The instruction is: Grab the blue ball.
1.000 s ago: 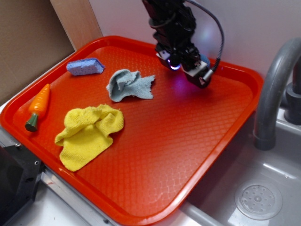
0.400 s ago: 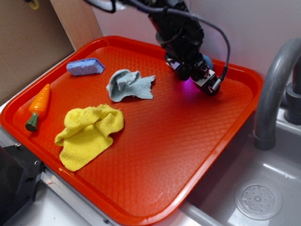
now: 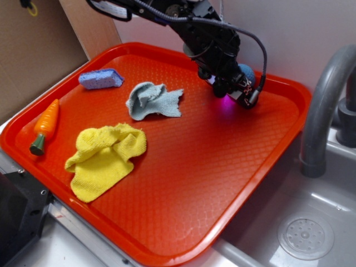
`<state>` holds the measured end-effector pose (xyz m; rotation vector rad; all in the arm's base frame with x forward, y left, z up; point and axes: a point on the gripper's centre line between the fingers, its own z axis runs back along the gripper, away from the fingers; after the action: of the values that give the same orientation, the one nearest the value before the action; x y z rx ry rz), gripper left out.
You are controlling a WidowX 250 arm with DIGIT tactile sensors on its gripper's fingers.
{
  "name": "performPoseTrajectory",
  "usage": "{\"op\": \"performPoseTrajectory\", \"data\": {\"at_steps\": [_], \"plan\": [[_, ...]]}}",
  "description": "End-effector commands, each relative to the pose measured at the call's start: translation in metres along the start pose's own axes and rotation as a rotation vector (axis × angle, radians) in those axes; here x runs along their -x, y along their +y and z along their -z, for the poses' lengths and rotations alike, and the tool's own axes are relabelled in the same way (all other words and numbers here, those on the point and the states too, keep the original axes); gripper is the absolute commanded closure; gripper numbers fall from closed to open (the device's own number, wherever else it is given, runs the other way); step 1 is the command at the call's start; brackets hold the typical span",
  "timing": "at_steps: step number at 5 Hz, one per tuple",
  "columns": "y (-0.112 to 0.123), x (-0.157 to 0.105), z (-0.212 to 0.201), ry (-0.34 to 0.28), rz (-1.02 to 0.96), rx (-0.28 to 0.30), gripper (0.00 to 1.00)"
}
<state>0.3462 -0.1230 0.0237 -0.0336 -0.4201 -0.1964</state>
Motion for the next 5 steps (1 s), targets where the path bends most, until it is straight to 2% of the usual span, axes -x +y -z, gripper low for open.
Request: {"op": "performPoseTrajectory", "data": {"at_steps": [1,2,3,4,5], "plan": [[0.036,0.004,-0.059,0.207,-0.120,0.023,1.00],[0.054,0.030,-0.108,0.241,-0.193,-0.016,1.00],[0.080,0.047,-0.162,0.354,-0.109,0.032,1.00],[0.085,0.050,-0.183,0.380,-0.112,0.046,1.00],[0.089,0.055,-0.207,0.335,-0.137,0.067,1.00]]}}
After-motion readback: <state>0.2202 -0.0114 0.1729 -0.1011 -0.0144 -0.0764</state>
